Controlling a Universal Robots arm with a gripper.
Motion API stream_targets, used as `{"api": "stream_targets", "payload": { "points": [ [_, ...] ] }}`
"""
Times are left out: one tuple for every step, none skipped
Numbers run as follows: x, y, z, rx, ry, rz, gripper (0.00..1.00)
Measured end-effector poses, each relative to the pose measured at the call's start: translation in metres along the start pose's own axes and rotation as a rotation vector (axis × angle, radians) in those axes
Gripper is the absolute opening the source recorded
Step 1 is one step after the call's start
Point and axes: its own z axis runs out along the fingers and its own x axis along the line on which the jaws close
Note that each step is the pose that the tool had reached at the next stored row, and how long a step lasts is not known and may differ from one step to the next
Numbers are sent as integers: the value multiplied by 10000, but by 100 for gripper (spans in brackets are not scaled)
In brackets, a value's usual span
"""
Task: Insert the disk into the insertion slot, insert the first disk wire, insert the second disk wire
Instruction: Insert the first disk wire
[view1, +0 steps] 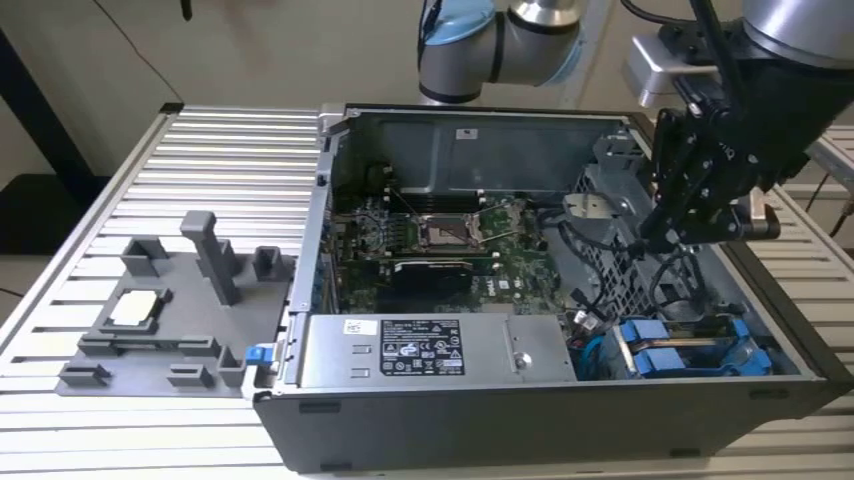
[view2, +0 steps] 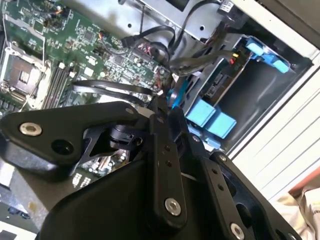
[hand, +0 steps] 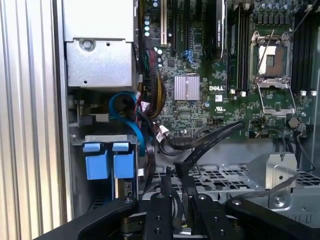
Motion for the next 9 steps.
{"api": "stream_targets", "payload": {
  "points": [
    [-11,6,1,13,26,-24,24],
    [-18,11,1,28,61,-58,24],
    [-21,17,1,39,111,-99,24],
    [-25,28,2,41,152,-136,24],
    [-32,45,2,38,157,-164,24],
    [-43,58,4,36,157,-191,24],
    [-56,66,4,32,166,-240,24],
    [-65,74,5,25,221,-316,24],
    [-67,79,5,16,311,-412,24]
  ]
}}
